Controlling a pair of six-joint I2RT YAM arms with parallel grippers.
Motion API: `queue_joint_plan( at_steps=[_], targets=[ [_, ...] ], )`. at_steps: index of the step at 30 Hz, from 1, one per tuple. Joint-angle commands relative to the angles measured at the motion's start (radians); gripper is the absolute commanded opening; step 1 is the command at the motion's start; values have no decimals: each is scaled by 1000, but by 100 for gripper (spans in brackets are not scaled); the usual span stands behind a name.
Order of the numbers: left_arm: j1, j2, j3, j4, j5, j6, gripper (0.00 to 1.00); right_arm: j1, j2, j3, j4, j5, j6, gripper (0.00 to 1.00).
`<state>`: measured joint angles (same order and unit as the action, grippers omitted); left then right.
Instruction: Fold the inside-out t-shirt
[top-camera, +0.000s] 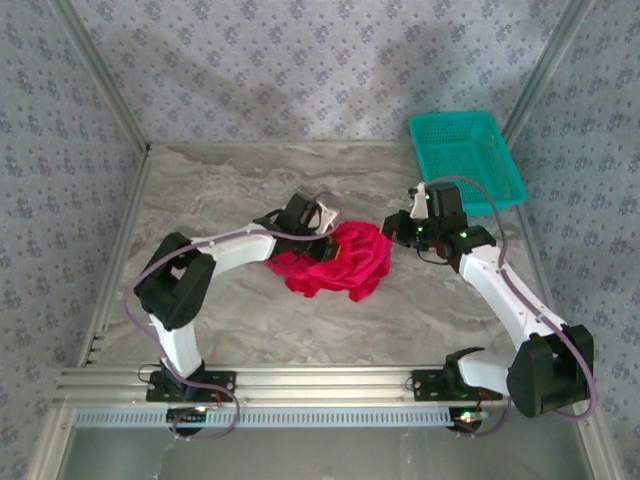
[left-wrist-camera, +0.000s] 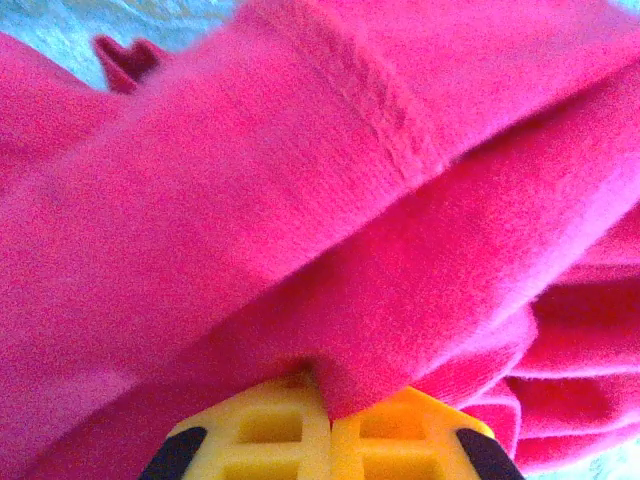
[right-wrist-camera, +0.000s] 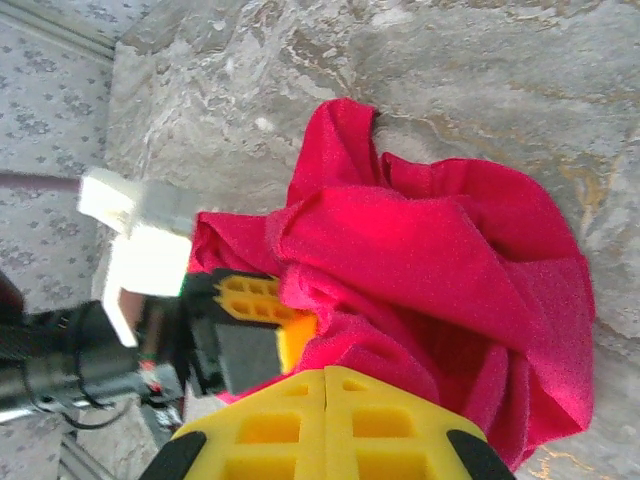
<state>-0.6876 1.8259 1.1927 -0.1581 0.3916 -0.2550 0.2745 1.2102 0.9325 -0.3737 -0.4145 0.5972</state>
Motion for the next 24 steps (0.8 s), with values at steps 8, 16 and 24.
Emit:
queue_joint_plan(
  at_steps=[8, 16, 24],
  targets=[
    [187, -200, 344, -187, 174, -183, 0, -8, 127, -6, -150, 400, -13, 0],
    [390, -288, 93, 112, 388, -477, 0, -21, 194, -32, -178, 512, 15, 0],
    [379, -183, -51, 289, 437, -627, 0, 50, 222, 52, -213, 456, 3, 0]
  ],
)
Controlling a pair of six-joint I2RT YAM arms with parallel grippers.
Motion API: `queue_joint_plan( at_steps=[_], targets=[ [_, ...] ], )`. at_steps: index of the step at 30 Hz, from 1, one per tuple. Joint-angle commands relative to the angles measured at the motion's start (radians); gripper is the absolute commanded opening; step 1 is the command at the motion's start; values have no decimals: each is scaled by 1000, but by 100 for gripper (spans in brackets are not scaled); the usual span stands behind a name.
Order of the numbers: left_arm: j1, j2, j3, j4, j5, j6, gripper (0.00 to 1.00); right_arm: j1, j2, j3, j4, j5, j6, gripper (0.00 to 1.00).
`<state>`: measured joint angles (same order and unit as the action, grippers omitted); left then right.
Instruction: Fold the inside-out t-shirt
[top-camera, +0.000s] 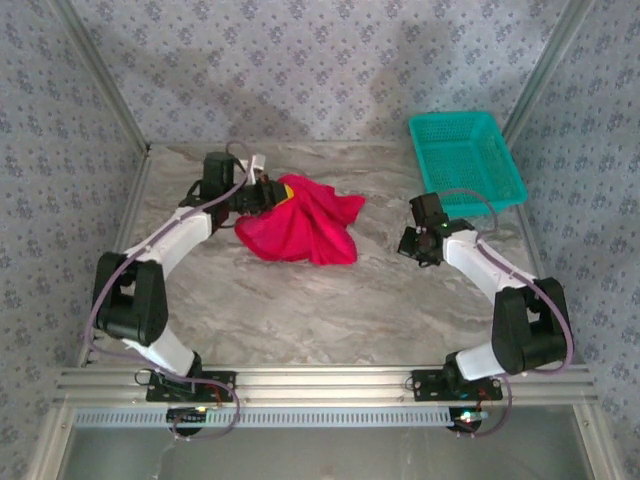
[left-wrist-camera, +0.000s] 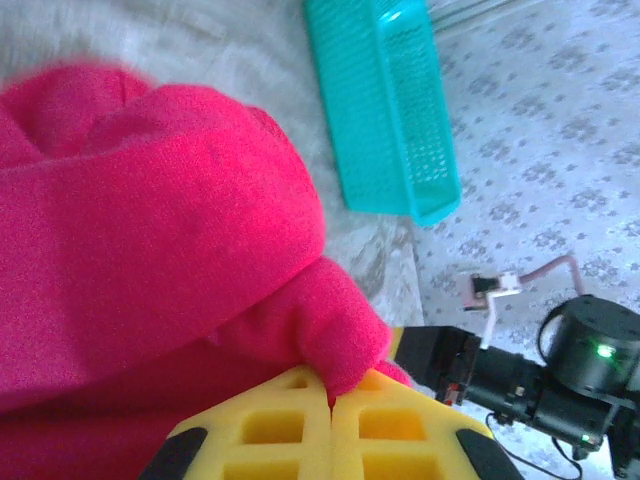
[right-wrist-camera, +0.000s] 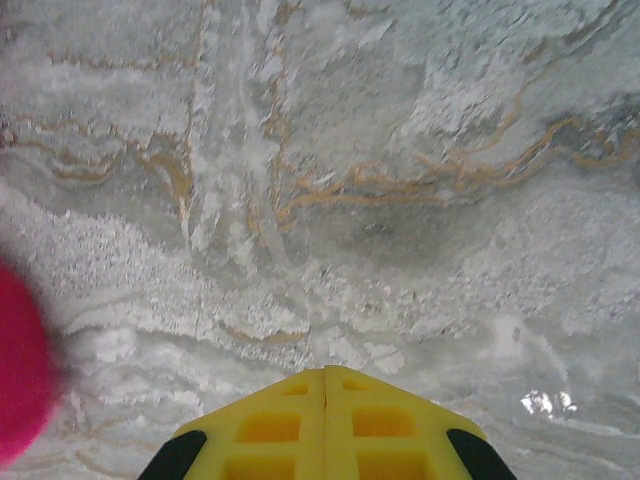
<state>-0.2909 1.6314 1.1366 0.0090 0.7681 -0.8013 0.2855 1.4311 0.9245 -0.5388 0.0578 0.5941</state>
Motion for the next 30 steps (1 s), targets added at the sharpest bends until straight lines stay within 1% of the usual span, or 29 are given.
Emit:
queue_joint_plan(
  at_steps=[1, 2, 3, 5, 7, 8, 9, 11, 12, 14, 16, 17, 18, 19, 21, 22, 23, 25, 30],
  targets=[
    [-27, 22, 8, 118, 58, -76, 0, 63, -4, 80, -50, -34, 4, 0],
    [-36, 32, 17, 98, 51, -64, 0, 87, -10, 95, -41, -58, 4, 4],
    [-40, 39, 25, 84, 48, -55, 0, 112, -14, 102, -17, -88, 5, 10],
    [-46, 52, 40, 58, 45, -45, 0, 170, -17, 104, 68, -157, 6, 34],
    [-47, 59, 47, 45, 45, -38, 0, 233, 4, 116, 146, -199, -9, 52],
    [-45, 59, 52, 33, 45, -33, 0, 266, 31, 135, 168, -198, -27, 63],
    [-45, 59, 60, 19, 45, -25, 0, 293, 59, 156, 185, -190, -54, 70],
    [-45, 57, 73, -9, 47, -10, 0, 340, 147, 222, 208, -185, -104, 78],
    [-45, 55, 77, -21, 48, -4, 0, 349, 194, 252, 220, -180, -112, 81],
    [-45, 47, 86, -44, 52, 7, 0, 358, 304, 344, 239, -173, -124, 83],
    [-44, 36, 89, -59, 58, 14, 0, 354, 402, 428, 237, -131, -115, 84],
    [-44, 27, 88, -66, 62, 17, 0, 349, 451, 473, 229, -103, -109, 83],
    [-42, 19, 86, -74, 65, 22, 0, 341, 487, 508, 224, -77, -101, 80],
    [-39, 8, 85, -85, 70, 28, 0, 330, 519, 545, 214, -58, -88, 70],
    [-31, -12, 85, -121, 77, 49, 0, 300, 547, 585, 197, -61, -67, 35],
    [-23, -26, 85, -144, 79, 66, 0, 286, 542, 589, 182, -67, -60, 13],
    [-14, -38, 85, -169, 78, 83, 0, 276, 525, 582, 169, -73, -60, 0],
    [9, -57, 85, -206, 80, 113, 0, 255, 471, 547, 144, -96, -81, 0],
    [90, -49, 90, -231, 98, 137, 0, 208, 300, 416, 99, -254, -188, 0]
  ],
)
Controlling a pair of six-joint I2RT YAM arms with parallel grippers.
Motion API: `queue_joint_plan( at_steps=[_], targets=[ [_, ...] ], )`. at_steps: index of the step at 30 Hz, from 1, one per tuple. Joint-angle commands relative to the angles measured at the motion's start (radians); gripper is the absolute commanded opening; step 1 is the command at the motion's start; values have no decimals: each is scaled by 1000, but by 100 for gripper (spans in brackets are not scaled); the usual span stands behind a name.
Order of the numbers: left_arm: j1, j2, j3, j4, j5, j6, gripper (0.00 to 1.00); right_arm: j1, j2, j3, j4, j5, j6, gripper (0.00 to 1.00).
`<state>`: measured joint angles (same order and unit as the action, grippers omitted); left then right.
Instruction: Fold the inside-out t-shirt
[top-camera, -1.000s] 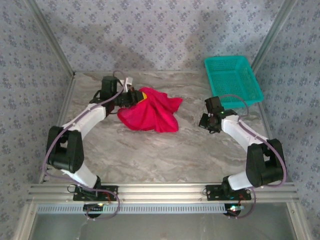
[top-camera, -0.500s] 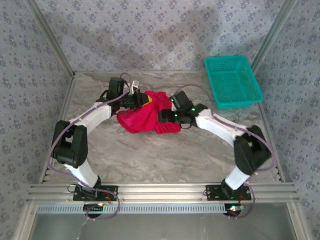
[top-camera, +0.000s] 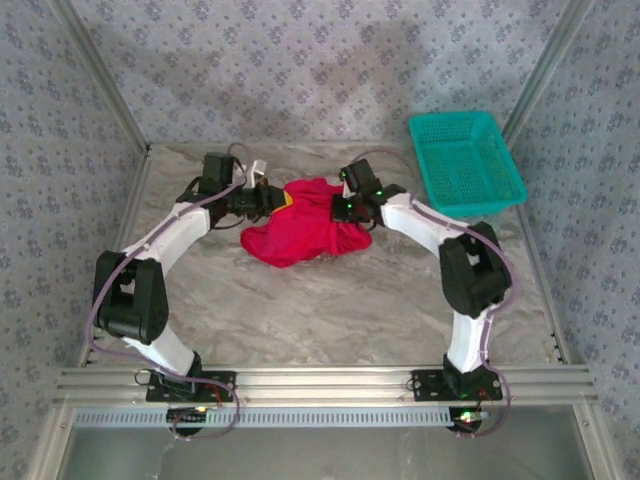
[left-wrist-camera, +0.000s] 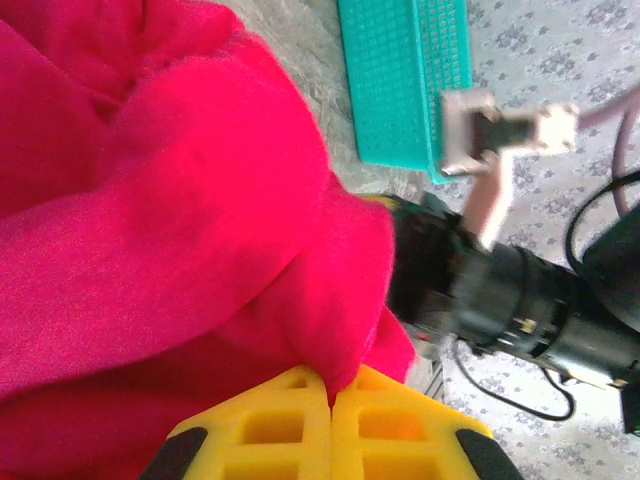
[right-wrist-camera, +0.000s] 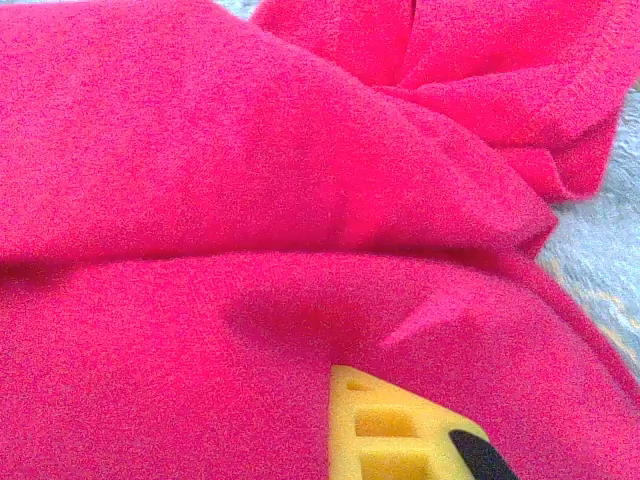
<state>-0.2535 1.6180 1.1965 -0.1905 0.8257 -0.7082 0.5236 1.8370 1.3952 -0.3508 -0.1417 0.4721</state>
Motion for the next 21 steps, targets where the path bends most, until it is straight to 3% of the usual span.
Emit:
queue_joint_plan(
  at_steps=[1, 6, 8, 11, 13, 15, 16, 19, 21],
  targets=[
    [67, -29, 34, -29, 46, 44, 0, -35, -139, -88, -91, -76, -80, 0],
    [89, 10, 76, -101, 11, 103, 0, -78, -296, -194, -108, -177, -78, 0],
    [86, 27, 77, -125, -20, 128, 0, -95, -371, -272, -75, -278, -51, 0],
    [58, 45, 69, -138, -60, 154, 0, -106, -455, -339, 3, -378, 15, 0],
    [18, 51, 68, -129, -83, 161, 0, -105, -464, -368, 45, -380, 60, 0],
    [-29, 50, 71, -133, -120, 165, 8, -99, -438, -371, 43, -350, 84, 0],
    [-49, 44, 73, -149, -156, 165, 18, -98, -417, -368, 36, -325, 99, 0],
    [-79, 4, 81, -264, -350, 164, 39, -87, -359, -349, 3, -265, 143, 0],
    [-88, -49, 60, -313, -489, 150, 42, -72, -333, -334, -16, -246, 149, 5]
  ],
)
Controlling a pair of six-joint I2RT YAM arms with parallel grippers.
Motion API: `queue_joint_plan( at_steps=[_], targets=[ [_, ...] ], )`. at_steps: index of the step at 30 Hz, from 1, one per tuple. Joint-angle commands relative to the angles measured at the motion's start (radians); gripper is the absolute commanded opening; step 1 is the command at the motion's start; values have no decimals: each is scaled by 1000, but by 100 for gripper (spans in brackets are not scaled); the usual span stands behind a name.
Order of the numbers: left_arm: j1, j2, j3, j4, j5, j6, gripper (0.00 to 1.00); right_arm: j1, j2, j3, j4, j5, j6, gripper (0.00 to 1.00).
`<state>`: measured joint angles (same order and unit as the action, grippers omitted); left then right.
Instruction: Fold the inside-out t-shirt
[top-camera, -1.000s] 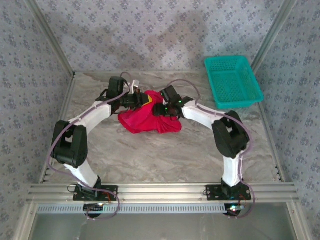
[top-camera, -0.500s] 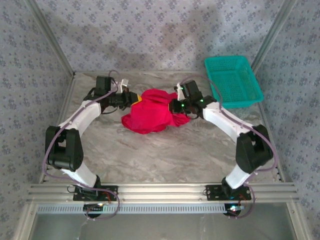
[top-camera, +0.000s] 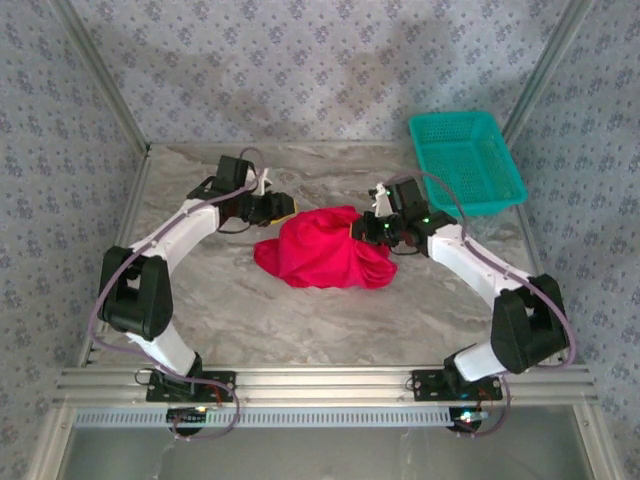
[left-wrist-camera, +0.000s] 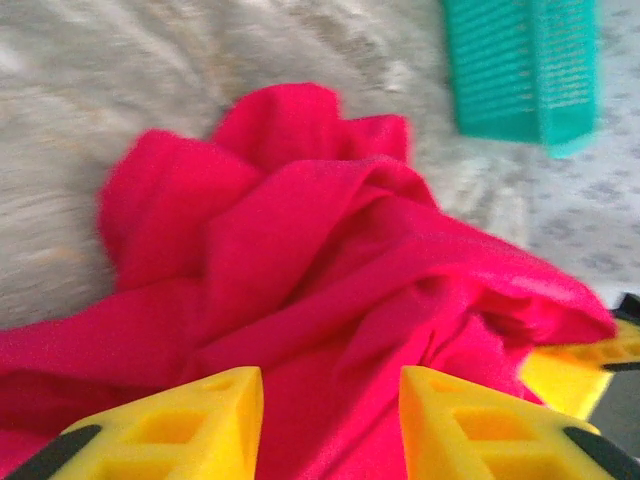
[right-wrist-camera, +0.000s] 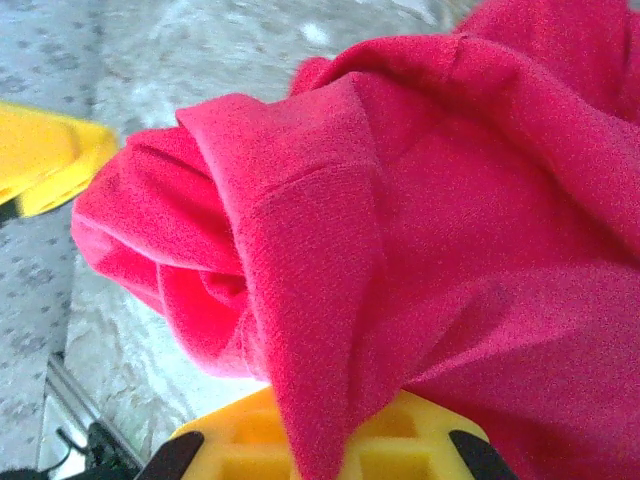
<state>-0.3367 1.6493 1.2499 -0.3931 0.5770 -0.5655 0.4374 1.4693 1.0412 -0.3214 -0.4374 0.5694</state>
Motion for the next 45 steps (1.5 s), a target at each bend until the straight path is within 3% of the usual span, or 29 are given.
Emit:
queue_joint_plan(
  at_steps=[1, 2, 5, 7, 12, 14, 15, 18, 20, 25, 27, 30, 31, 38, 41, 45],
  targets=[
    [-12, -115, -15, -111, -281, -7, 42, 21, 45, 32, -62, 62, 52, 17],
    [-21, -149, -39, -101, -301, -19, 42, 24, 52, 46, -86, 81, 50, 30],
    [-77, -197, -48, -120, -322, -24, 42, 22, 53, 83, -173, 153, 14, 54],
    [-120, -199, -48, -112, -297, -47, 42, 13, 53, 96, -209, 193, -11, 58],
    [-245, -124, -49, -1, -227, -122, 44, -10, 53, 89, -231, 236, -37, 59],
    [-274, -73, -36, 30, -222, -143, 45, -18, 51, 71, -214, 238, -36, 57],
    [-285, -44, -24, 42, -220, -152, 45, -23, 52, 63, -199, 238, -34, 51],
    [-312, 48, 32, 58, -214, -164, 54, -33, 63, 54, -184, 231, -34, 16],
    [-324, 112, 81, 53, -212, -162, 55, -34, 61, 51, -178, 225, -36, 1],
    [-343, 248, 171, 58, -210, -168, 57, -33, 41, 33, -160, 197, -34, 0],
    [-343, 275, 176, 71, -205, -172, 42, -34, 27, 25, -156, 189, -34, 0],
    [-330, 252, 162, 48, -199, -145, 3, -61, 10, 17, -177, 197, -45, 0],
    [-320, 227, 151, 40, -203, -134, 0, -76, 3, 14, -185, 203, -47, 0],
    [-183, -72, 15, -89, -261, -15, 0, -263, -50, -4, -232, 242, -48, 0],
    [-129, -170, -69, -120, -276, 9, 0, -287, -56, 6, -250, 284, -58, 0],
    [-112, -236, -196, -24, -230, -37, 0, -282, -31, 11, -242, 303, -63, 0]
  ],
)
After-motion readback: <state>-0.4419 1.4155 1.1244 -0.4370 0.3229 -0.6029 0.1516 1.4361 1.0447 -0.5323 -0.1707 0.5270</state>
